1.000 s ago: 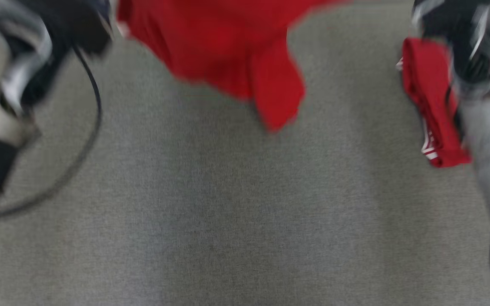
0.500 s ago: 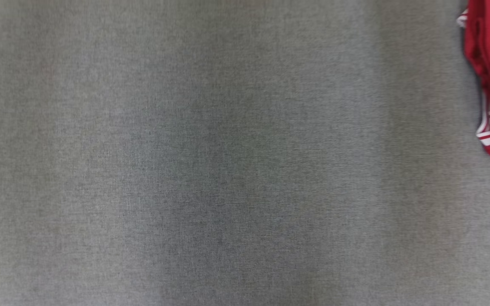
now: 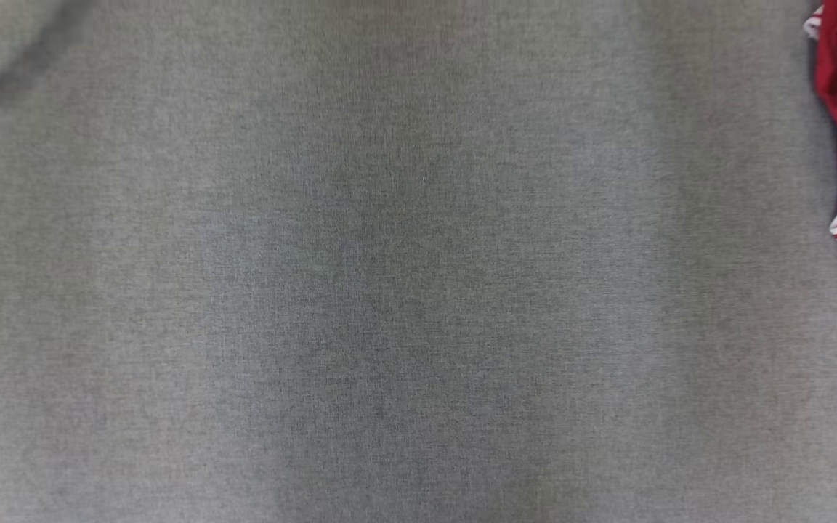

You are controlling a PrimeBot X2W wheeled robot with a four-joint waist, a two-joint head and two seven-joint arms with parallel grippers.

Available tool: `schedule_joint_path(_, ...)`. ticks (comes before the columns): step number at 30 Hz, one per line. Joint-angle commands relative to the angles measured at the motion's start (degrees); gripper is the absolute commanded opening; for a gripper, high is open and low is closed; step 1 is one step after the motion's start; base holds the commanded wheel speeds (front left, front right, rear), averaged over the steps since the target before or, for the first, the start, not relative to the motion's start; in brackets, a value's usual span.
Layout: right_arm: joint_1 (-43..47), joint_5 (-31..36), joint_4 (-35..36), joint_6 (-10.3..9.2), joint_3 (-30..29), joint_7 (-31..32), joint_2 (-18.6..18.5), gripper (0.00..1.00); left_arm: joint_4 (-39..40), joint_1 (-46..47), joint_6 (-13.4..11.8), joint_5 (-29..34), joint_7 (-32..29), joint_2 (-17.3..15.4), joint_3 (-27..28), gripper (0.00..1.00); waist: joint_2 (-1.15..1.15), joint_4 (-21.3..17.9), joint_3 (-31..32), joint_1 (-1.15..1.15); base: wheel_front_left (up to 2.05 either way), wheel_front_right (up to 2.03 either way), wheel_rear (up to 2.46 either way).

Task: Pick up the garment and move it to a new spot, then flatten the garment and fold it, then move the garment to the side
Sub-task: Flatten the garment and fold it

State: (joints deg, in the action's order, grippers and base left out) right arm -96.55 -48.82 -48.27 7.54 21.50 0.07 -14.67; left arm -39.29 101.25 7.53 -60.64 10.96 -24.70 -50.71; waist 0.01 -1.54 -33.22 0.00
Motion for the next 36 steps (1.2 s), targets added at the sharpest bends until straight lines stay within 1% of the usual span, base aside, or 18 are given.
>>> schedule_joint_path(1,2.93,-0.78,1.99,-0.10,1.63,-0.83,-1.09,0.00,0.91,-2.75,-0.12,0.85,1.35,-0.71,-1.36,0.00,-0.01,-0.31,1.41,0.00,0.00,0.00,0.00)
schedule_joint_path(3,8.27,-2.95,5.58,-0.09,3.84,-2.31,-2.66,0.00,2.83,-7.56,-0.12,-0.32,2.89,-0.62,-1.88,0.00,-0.01,-0.28,3.17,0.00,0.00,0.00,0.00)
schedule_joint_path(6,17.26,-6.21,11.96,-0.09,6.61,-3.95,-5.76,0.00,7.00,-15.63,-0.12,-1.61,4.02,-1.57,-1.22,0.00,-0.01,-0.31,6.00,0.00,0.00,0.00,0.00)
schedule_joint_path(8,23.83,-7.09,16.11,-0.10,8.57,-5.07,-8.51,0.00,10.29,-21.15,-0.85,-0.21,4.20,-2.56,-0.59,0.00,-0.01,-0.23,7.93,0.00,0.00,0.00,0.00)
schedule_joint_path(10,30.90,-8.02,20.11,-0.09,10.19,-6.04,-10.75,0.00,15.32,-27.52,-2.71,-0.01,4.26,-2.62,1.24,0.00,-0.01,-0.28,9.70,0.00,0.00,0.00,0.00)
schedule_joint_path(11,30.90,-8.02,20.11,-0.09,10.19,-6.04,-10.75,0.00,15.32,-27.52,-2.71,-0.01,4.26,-2.62,1.24,0.00,-0.01,-0.28,9.70,0.00,0.00,0.00,0.00)
schedule_joint_path(14,40.27,-8.76,25.24,-0.09,11.02,-7.36,-14.11,0.00,22.55,-37.68,-5.32,0.79,4.21,-3.46,3.94,0.00,-0.01,-0.33,11.46,0.00,0.00,0.00,0.00)
schedule_joint_path(15,46.39,-9.32,27.73,-0.10,10.89,-8.42,-15.24,0.00,26.47,-43.75,-7.02,3.12,4.20,-4.20,3.98,0.00,-0.01,-0.30,12.64,0.00,0.00,0.00,0.00)
schedule_joint_path(16,46.39,-9.32,27.73,-0.10,10.89,-8.42,-15.24,0.00,26.47,-43.75,-7.02,3.12,4.20,-4.20,3.98,0.00,-0.01,-0.30,12.64,0.00,0.00,0.00,0.00)
schedule_joint_path(18,52.14,-10.00,29.90,-0.10,10.80,-8.73,-15.92,0.00,30.07,-49.69,-8.88,3.55,4.19,-3.95,5.90,0.00,-0.01,-0.41,13.69,0.00,0.00,0.00,0.00)
schedule_joint_path(20,57.54,-10.99,31.63,-0.10,10.32,-8.74,-16.33,0.00,32.75,-56.00,-9.61,4.75,4.18,-4.06,6.76,0.00,-0.01,-0.39,14.71,0.00,0.00,0.00,0.00)
schedule_joint_path(21,62.88,-11.47,32.63,-0.10,9.53,-9.05,-16.73,0.00,34.82,-61.55,-9.26,5.37,4.19,-3.65,7.55,0.00,-0.01,-0.10,15.75,0.00,0.00,0.00,0.00)
schedule_joint_path(22,65.42,-11.63,33.10,-0.10,9.14,-9.14,-16.78,0.00,35.29,-64.32,-8.67,5.59,4.19,-3.53,7.36,0.00,-0.01,0.02,16.31,0.00,0.00,0.00,0.00)
schedule_joint_path(26,74.85,-11.70,32.66,-0.10,6.53,-9.73,-17.00,0.00,34.96,-74.33,-8.03,7.23,4.19,-2.40,9.80,0.00,-0.01,0.39,19.03,0.00,0.00,0.00,0.00)
schedule_joint_path(28,79.38,-11.84,33.00,-0.10,5.79,-9.25,-16.95,0.00,34.56,-78.90,-7.29,7.93,4.19,-1.41,11.24,0.00,-0.01,0.65,20.31,0.00,0.00,0.00,0.00)
schedule_joint_path(31,85.57,-12.47,33.69,-0.10,3.70,-8.73,-16.44,0.00,33.67,-84.51,-5.75,11.11,4.20,-0.75,11.97,0.00,-0.01,0.89,22.16,0.00,0.00,0.00,0.00)
schedule_joint_path(34,90.95,-11.57,34.65,-0.10,2.27,-7.68,-15.96,0.00,33.96,-90.46,-5.62,13.19,4.20,1.80,15.54,0.00,-0.01,0.79,23.82,0.00,0.00,0.00,0.00)
schedule_joint_path(36,94.56,-11.64,35.81,-0.10,1.32,-6.58,-15.23,0.00,33.65,-94.08,-5.07,15.95,4.20,2.17,16.30,0.00,-0.01,0.88,25.04,0.00,0.00,0.00,0.00)
